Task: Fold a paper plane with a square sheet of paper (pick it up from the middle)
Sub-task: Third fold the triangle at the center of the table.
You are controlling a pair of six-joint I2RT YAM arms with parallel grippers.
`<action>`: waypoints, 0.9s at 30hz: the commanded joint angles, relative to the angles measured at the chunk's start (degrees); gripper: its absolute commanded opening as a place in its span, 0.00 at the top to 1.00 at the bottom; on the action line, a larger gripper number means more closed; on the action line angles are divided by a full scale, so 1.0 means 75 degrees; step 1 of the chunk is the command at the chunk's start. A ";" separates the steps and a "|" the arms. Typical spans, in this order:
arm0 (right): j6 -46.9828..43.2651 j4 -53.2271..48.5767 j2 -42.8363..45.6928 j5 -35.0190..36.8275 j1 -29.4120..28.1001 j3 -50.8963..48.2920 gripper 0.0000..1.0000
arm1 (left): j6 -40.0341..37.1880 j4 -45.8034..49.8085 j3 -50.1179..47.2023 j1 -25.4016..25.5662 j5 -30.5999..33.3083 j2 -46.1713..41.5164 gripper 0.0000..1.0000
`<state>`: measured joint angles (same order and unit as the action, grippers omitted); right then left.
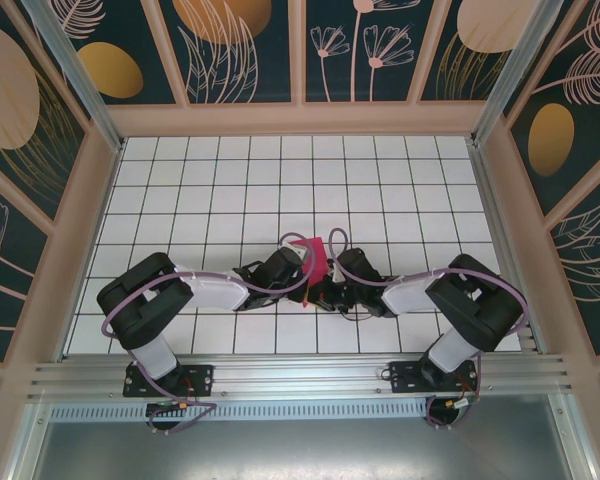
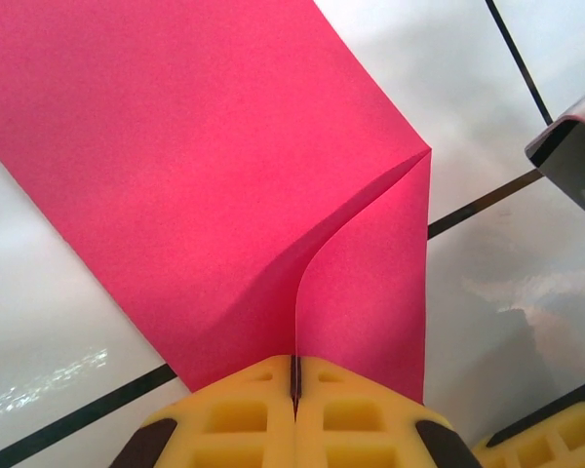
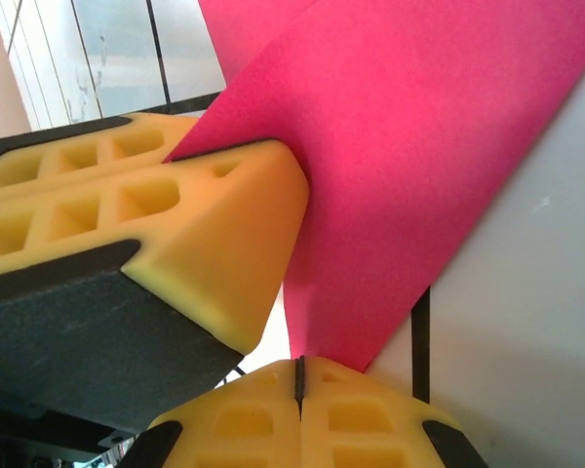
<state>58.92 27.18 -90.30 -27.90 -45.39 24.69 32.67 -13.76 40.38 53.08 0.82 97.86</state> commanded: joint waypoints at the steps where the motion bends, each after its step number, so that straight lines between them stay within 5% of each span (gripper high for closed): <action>1: 0.0197 0.0244 -0.0072 0.0062 -0.0100 -0.0049 0.96 | 0.0086 0.0000 -0.0075 -0.0018 -0.0144 -0.0035 1.00; 10: 0.0320 0.0232 -0.0806 0.0273 -0.0189 -0.0182 0.96 | 0.0089 -0.0003 -0.0047 -0.0005 -0.0159 -0.0009 1.00; 19: 0.0180 -0.0473 0.0301 0.0405 -0.0265 0.0024 0.96 | 0.0074 0.0101 -0.0053 -0.0019 -0.0115 -0.0096 1.00; 27: 0.0278 -0.0123 -0.0050 0.0217 -0.0338 0.0059 0.96 | 0.0068 0.0102 0.0021 -0.0013 -0.0138 -0.0058 0.99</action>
<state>60.55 25.54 -89.36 -25.96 -47.11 24.60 32.67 -13.74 40.38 52.97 0.43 97.86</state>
